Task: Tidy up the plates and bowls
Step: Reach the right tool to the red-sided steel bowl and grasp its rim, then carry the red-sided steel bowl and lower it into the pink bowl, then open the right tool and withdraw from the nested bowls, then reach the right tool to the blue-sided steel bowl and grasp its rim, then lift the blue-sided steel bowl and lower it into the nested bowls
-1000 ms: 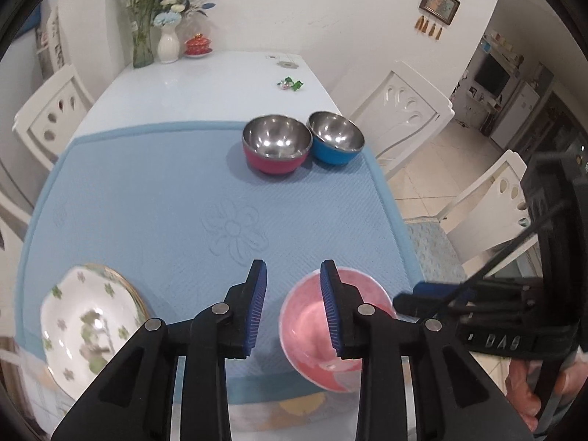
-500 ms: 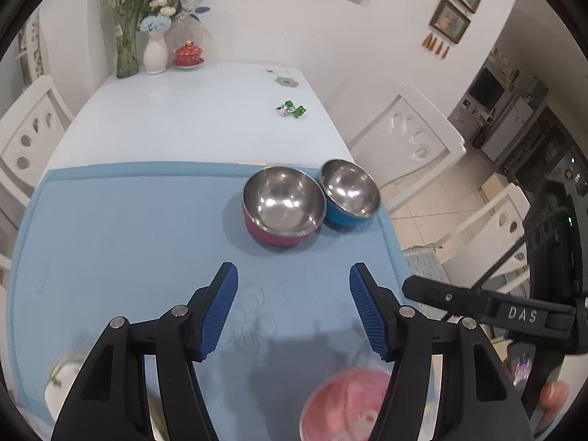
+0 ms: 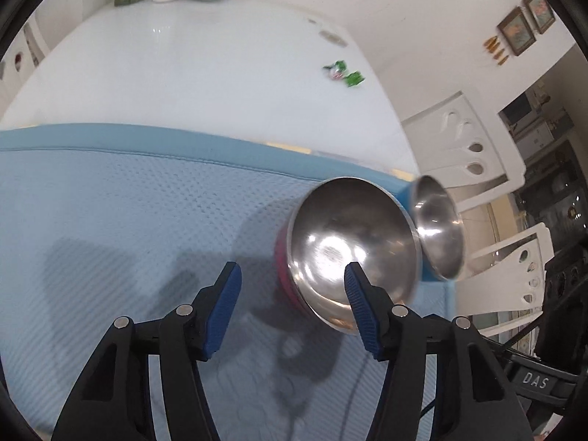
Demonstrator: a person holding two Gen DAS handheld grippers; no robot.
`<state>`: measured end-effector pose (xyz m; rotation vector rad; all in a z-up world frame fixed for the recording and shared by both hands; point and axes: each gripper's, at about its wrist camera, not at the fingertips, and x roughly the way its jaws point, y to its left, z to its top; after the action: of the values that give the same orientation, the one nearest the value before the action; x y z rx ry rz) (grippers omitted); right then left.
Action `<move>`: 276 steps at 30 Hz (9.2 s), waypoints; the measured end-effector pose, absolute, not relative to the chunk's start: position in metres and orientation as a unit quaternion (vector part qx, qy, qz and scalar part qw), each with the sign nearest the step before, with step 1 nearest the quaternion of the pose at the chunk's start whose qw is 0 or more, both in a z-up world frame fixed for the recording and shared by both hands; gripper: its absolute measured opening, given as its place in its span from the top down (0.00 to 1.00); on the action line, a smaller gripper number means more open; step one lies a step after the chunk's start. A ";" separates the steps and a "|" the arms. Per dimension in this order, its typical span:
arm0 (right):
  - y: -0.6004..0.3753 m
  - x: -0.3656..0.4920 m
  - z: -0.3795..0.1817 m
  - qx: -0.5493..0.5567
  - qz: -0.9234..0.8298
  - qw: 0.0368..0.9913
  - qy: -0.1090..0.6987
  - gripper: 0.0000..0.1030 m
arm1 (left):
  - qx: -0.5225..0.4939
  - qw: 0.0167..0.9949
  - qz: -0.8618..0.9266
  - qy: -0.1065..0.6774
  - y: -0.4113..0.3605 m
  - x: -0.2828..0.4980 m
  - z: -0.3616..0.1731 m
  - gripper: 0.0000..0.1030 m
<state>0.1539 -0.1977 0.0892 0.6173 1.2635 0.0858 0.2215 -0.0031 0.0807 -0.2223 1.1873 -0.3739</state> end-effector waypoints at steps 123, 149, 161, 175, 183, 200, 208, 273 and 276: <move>-0.176 -0.079 0.129 0.193 0.106 0.725 0.652 0.69 | -0.024 0.813 -0.164 0.558 0.015 -0.062 0.111 0.66; -0.238 0.001 0.189 0.262 0.038 0.824 0.502 0.44 | -0.002 0.838 -0.238 0.492 -0.048 0.086 0.182 0.65; -0.296 0.102 0.134 0.305 -0.024 0.810 0.501 0.44 | -0.007 0.802 -0.238 0.547 -0.099 0.186 0.121 0.49; -0.318 0.183 0.072 0.336 -0.022 0.776 0.533 0.44 | -0.072 0.782 -0.230 0.575 -0.118 0.262 0.060 0.52; -0.309 0.201 0.055 0.301 -0.010 0.787 0.539 0.59 | -0.073 0.768 -0.244 0.588 -0.130 0.271 0.036 0.80; -0.290 0.170 0.087 0.282 0.009 0.797 0.535 0.65 | -0.048 0.789 -0.260 0.555 -0.123 0.238 0.075 0.89; -0.267 0.132 0.133 0.273 0.030 0.807 0.523 0.65 | -0.041 0.810 -0.259 0.525 -0.100 0.190 0.123 0.89; -0.207 -0.073 0.119 0.217 0.089 0.718 0.655 0.64 | -0.088 0.777 -0.160 0.602 -0.030 -0.059 0.107 0.85; -0.208 -0.073 0.120 0.217 0.089 0.721 0.652 0.64 | -0.086 0.783 -0.156 0.596 -0.026 -0.058 0.109 0.81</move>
<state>-0.0734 -0.2076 0.1204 0.4797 1.4413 0.1964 -0.0580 -0.0259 0.1088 -0.1849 1.2869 -0.3374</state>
